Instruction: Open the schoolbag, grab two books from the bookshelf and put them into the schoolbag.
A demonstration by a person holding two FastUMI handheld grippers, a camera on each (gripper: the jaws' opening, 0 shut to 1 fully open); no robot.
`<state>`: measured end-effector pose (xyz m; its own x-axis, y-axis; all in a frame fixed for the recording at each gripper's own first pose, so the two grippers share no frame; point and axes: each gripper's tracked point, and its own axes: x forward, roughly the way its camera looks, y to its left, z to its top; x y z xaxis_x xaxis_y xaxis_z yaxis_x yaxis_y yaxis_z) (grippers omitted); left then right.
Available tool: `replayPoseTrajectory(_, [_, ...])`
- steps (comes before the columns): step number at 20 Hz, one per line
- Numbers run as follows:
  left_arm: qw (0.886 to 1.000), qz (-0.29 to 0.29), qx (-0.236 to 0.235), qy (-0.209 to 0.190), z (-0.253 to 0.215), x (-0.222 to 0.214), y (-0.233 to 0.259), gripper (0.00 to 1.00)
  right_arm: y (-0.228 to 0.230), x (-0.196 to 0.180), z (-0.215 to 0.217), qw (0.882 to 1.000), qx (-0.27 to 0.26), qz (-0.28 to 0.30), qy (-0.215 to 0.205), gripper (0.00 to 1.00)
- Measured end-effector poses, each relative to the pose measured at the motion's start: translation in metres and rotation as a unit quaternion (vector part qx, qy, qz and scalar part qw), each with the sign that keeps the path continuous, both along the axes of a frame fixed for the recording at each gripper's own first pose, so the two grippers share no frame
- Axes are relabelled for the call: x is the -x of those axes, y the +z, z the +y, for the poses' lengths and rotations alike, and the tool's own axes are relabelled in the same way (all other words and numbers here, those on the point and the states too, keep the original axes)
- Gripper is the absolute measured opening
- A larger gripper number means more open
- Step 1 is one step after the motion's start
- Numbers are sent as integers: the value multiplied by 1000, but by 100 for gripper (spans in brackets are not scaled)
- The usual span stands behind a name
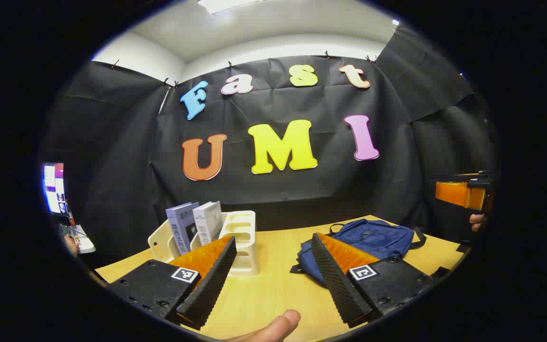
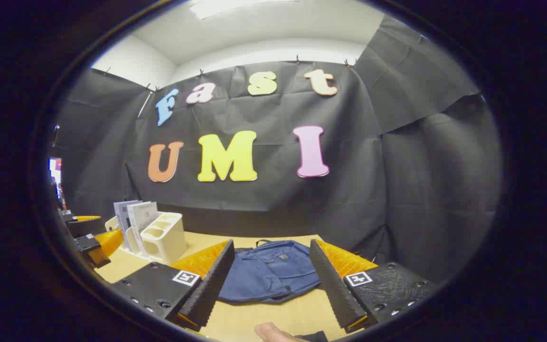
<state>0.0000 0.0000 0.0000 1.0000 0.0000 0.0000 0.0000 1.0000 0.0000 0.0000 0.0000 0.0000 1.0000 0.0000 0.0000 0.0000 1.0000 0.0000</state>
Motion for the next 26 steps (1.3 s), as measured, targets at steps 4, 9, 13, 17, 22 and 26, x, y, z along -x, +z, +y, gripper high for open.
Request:
replayPoseTrajectory(4, [1000,23,8,3,30,13,-10,99,7,19,31,1000,13,-5,-7,95])
replayPoseTrajectory(9, [999,30,15,12,67,15,-15,99,2,29,57,999,40,6,-9,96])
replayPoseTrajectory(13, [998,47,36,30,90,13,-21,99,-4,28,66,998,52,12,-22,95])
replayPoseTrajectory(17, [998,40,15,43,104,14,-18,100,-16,23,71,997,64,31,-27,96])
replayPoseTrajectory(22, [998,38,12,42,105,15,-16,99,-22,20,78,997,69,41,-24,95])
replayPoseTrajectory(26, [999,43,14,31,100,16,-18,99,-25,18,83,995,90,42,-23,95])
